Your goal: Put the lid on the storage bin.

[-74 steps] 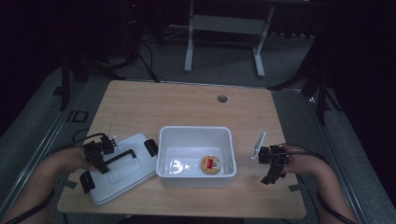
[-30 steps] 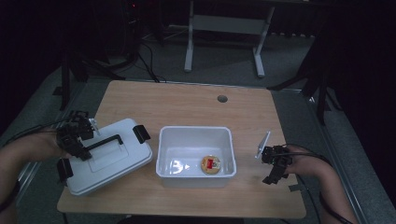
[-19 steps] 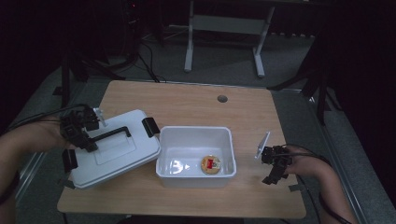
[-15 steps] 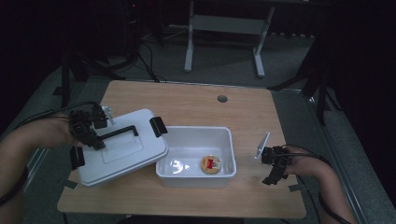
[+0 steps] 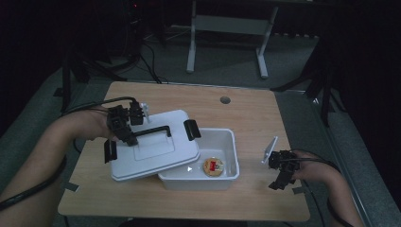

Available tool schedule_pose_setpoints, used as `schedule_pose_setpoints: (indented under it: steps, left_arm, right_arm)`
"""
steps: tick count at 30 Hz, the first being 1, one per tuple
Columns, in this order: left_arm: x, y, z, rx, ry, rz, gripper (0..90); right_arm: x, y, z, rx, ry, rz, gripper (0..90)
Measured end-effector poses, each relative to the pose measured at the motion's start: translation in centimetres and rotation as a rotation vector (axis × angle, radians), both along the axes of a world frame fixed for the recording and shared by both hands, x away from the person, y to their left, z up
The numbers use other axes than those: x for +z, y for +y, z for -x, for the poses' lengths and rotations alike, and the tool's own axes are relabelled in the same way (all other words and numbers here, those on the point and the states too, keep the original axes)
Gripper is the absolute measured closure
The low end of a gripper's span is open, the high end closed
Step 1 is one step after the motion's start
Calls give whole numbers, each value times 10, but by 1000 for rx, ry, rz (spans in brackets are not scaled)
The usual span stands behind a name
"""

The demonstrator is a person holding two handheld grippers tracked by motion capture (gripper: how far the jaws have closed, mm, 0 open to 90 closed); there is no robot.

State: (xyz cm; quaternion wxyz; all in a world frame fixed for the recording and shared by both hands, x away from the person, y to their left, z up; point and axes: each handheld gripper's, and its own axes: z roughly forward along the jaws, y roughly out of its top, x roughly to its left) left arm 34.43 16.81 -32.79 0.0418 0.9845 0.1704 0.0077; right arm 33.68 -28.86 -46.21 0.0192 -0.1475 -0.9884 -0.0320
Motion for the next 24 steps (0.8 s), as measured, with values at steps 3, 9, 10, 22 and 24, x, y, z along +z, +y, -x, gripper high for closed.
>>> schedule_pose_setpoints:
  steps: [3, 9, 10, 22, 24]
  left_arm:
    - [0, -16, -4, -36, -2, 10, 840]
    - [1, -50, -10, -107, 2, 11, 840]
    - [1, -54, -11, -112, 4, 14, 840]
    - [-6, -110, -20, -222, 16, 31, 840]
    - [-8, -116, -20, -230, 21, 36, 840]
  right_arm:
    - [-1, -2, 1, -1, 4, -1, 161]
    - [-3, -7, 2, -8, 8, -1, 161]
    - [-3, -7, 3, -7, 9, -3, 161]
    - [-4, -18, 3, -27, 20, -8, 161]
    - [-5, -19, 3, -28, 20, -8, 161]
